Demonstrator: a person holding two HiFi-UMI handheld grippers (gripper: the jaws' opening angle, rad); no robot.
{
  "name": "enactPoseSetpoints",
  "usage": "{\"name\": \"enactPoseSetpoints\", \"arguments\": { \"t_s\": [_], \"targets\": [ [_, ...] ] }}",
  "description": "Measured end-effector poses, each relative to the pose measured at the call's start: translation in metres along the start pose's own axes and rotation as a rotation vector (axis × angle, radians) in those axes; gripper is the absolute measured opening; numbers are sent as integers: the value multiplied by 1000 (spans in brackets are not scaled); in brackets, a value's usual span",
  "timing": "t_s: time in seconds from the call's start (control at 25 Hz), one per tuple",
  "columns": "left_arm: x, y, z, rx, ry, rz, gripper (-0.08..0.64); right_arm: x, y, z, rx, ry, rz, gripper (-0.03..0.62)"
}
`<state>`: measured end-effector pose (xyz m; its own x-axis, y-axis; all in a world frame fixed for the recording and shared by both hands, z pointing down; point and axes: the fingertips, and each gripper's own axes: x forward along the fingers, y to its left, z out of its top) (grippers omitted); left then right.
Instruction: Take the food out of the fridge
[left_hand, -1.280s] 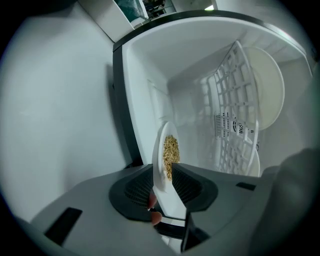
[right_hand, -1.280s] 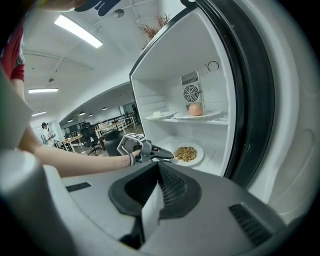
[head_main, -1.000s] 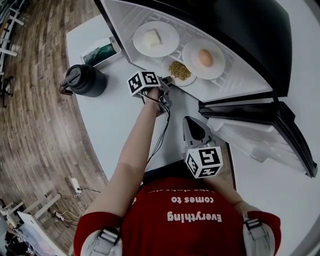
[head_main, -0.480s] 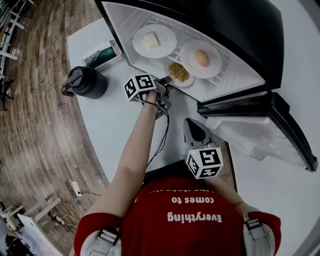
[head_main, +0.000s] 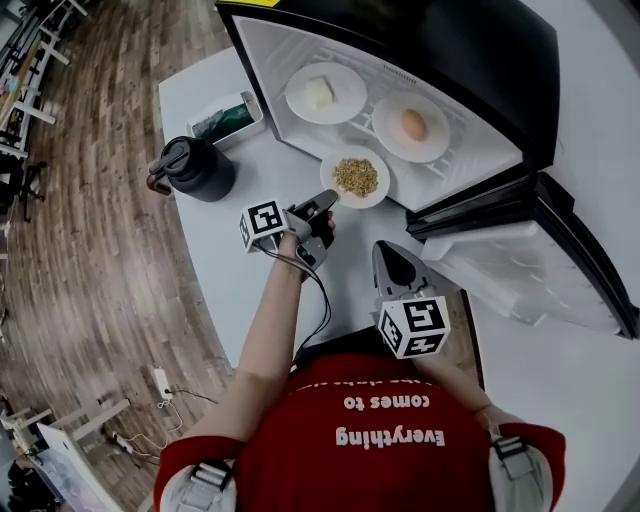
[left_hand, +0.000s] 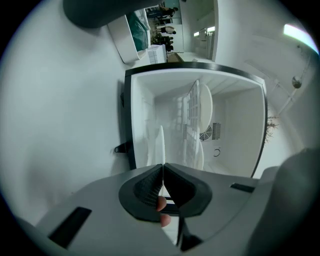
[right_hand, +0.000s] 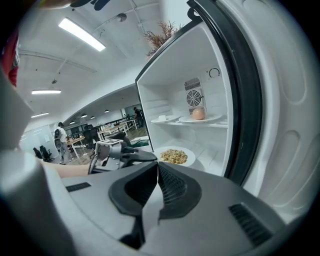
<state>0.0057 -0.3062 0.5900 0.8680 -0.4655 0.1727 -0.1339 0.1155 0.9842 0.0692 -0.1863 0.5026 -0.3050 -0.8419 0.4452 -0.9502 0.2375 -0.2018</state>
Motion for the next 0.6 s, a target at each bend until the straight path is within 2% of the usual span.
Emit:
{"name": "enactPoseSetpoints", "arguments": {
  "t_s": [0.24,0.48,0.6],
  "targets": [
    [-70,4,-15,-25,-27,-45,16,-6,8,5,-9,-24,16,15],
    [-128,21,-22,-32,-87,-32,17,-8,21,8,-24,-36,49,15],
    [-157,37,-22,-50,-146,13,17,-11,30,12,-37,-48,68,15]
  ]
}}
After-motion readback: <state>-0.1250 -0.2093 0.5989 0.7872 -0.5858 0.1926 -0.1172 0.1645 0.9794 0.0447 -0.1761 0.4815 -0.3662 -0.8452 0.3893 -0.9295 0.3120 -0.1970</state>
